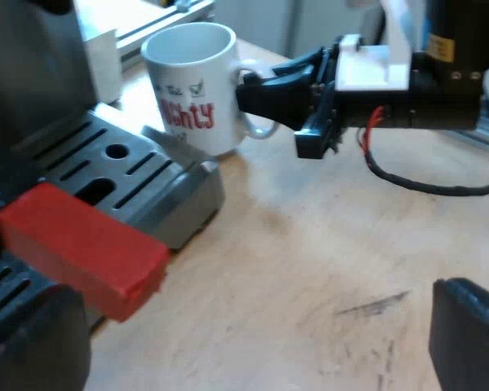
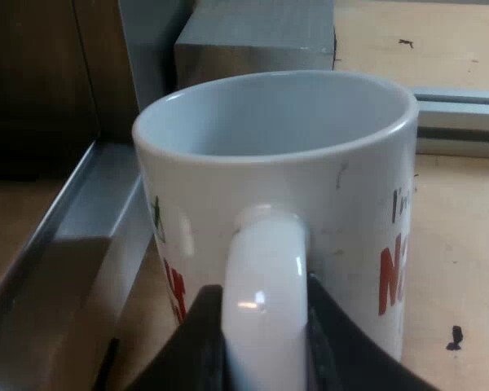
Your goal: Remove mug from coffee machine
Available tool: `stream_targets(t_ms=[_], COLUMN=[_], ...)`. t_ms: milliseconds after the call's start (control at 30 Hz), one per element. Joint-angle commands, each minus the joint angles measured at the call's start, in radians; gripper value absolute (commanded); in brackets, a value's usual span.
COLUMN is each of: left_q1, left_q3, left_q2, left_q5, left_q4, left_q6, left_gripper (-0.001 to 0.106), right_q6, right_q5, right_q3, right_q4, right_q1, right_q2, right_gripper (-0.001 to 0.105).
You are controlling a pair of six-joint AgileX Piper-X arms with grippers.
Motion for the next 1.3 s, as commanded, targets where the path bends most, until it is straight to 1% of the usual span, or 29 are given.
stream_targets(t_ms=[33, 100, 133, 267, 433, 467, 533, 567, 600, 633, 667, 700, 767, 1000, 1067, 1133, 1233, 1267, 1300], left_q1=[-0.003, -0.003, -0.003, -0.003, -0.003, -0.003, -0.003, -0.003, -0.003, -0.003, -0.003, -0.003, -0.003, -0.003, -0.003, -0.003, -0.003, -0.003, -0.003], left_q3=[-0.006, -0.006, -0.006, -0.006, -0.006, -0.006, -0.006, -0.006, -0.006, -0.006, -0.006, -0.006, -0.006, -0.006, -0.006, -0.006, -0.006, -0.006, -0.006], left_q2=[-0.003, -0.003, -0.003, -0.003, -0.003, -0.003, -0.003, -0.003, -0.003, -0.003, -0.003, -0.003, -0.003, -0.003, -0.003, -0.003, -0.003, -0.003, -0.003], left_q5=[-0.063, -0.100, -0.105, -0.108, -0.108, -0.108, -0.108, -0.117, -0.122, -0.122, -0.122, -0.122, -0.122, -0.122, -0.122, -0.122, -0.125, -0.136, -0.139], left_q4=[-0.010, -0.010, -0.010, -0.010, -0.010, -0.010, -0.010, -0.010, -0.010, -0.010, -0.010, -0.010, -0.010, -0.010, -0.010, -0.010, -0.010, -0.010, -0.010], left_q6=[-0.007, -0.007, -0.007, -0.007, -0.007, -0.007, -0.007, -0.007, -0.007, -0.007, -0.007, -0.007, -0.007, -0.007, -0.007, -0.007, -0.007, -0.004, -0.005], left_gripper=[0.085, 0.085, 0.085, 0.085, 0.085, 0.085, 0.085, 0.085, 0.085, 0.085, 0.085, 0.085, 0.085, 0.085, 0.085, 0.085, 0.085, 0.085, 0.085], right_q6=[0.022, 0.036, 0.041, 0.055, 0.055, 0.055, 0.064, 0.071, 0.079, 0.086, 0.100, 0.100, 0.100, 0.100, 0.100, 0.100, 0.100, 0.100, 0.100], right_q5=[-0.003, 0.000, 0.005, 0.041, 0.043, 0.032, 0.026, 0.026, 0.026, 0.024, 0.014, 0.011, 0.009, 0.014, 0.022, 0.053, 0.065, 0.065, 0.065], right_q3=[-0.012, -0.012, -0.012, -0.012, -0.012, -0.012, -0.012, -0.012, -0.012, -0.012, -0.012, -0.012, -0.012, -0.006, 0.000, 0.004, 0.003, 0.003, 0.003], right_q4=[-0.079, -0.079, -0.079, -0.087, -0.087, -0.087, -0.087, -0.087, -0.087, -0.087, -0.085, -0.085, -0.085, -0.041, 0.010, 0.103, 0.146, 0.195, 0.203], right_q1=[-0.002, -0.002, -0.002, -0.002, -0.002, -0.002, -0.002, -0.002, -0.002, -0.002, -0.002, -0.002, -0.002, 0.012, 0.028, 0.060, 0.074, 0.087, 0.092], right_q2=[0.021, 0.037, 0.043, 0.058, 0.058, 0.058, 0.058, 0.058, 0.058, 0.055, 0.053, 0.054, 0.054, 0.021, -0.018, -0.077, -0.104, -0.133, -0.144], right_gripper=[0.000, 0.000, 0.000, 0.000, 0.000, 0.001, 0.009, 0.018, 0.029, 0.033, 0.044, 0.053, 0.059, 0.059, 0.059, 0.059, 0.059, 0.059, 0.059])
